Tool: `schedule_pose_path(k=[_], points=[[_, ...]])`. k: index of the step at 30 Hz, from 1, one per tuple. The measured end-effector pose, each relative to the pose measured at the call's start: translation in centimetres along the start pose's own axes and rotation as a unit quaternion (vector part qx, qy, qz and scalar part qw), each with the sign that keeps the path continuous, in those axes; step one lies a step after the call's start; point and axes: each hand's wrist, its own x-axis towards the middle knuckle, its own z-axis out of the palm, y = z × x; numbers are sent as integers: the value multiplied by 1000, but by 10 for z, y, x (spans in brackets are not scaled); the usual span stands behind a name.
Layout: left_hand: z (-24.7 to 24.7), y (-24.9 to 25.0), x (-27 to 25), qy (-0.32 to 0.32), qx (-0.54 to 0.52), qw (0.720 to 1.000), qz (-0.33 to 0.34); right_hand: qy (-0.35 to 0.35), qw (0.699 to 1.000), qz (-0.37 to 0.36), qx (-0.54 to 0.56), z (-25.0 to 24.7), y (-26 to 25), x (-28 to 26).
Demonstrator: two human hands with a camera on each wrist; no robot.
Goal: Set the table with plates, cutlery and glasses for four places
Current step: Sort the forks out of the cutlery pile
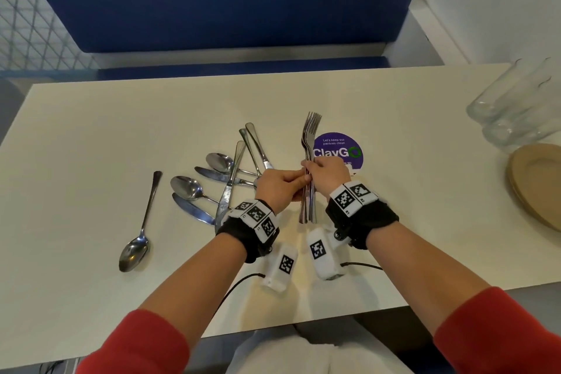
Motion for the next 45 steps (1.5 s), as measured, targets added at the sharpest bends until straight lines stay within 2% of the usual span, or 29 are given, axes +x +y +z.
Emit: schedule_pose_path(k=[5, 9, 12, 17, 21, 26, 31, 35, 41, 42, 43, 45], points=[[-2, -1, 9, -37, 30, 999, 8, -22, 999, 23, -14, -5, 1, 3], [11, 0, 14, -70, -16, 997, -21, -28, 997, 65, 38, -15, 13, 7], [31, 3, 22, -95, -35, 994, -44, -40, 998, 48, 0, -31, 27, 13], [84, 19, 39, -105, -12, 993, -48, -22, 998, 50, -22, -76, 59, 26], [152, 29, 50, -97, 37, 992, -67, 6, 998, 50, -27, -126, 103, 38], [240, 29, 60, -97, 84, 988, -89, 16, 988, 78, -129, -186, 174, 50], [305, 27, 63, -95, 56, 987, -121, 18, 974, 111, -199, -217, 231, 64], [337, 21, 68, -91, 64, 986, -127, 20, 968, 124, -216, -226, 256, 72], [339, 23, 73, -83, 55, 988, -119, 42, 961, 72, -262, -218, 251, 74], [342, 25, 76, -83, 57, 988, -119, 42, 961, 66, -264, -221, 253, 80], [363, 29, 96, -78, 71, 985, -138, 24, 963, 83, -255, -231, 267, 108], [360, 32, 95, -71, 75, 984, -146, 18, 962, 76, -261, -233, 261, 109]])
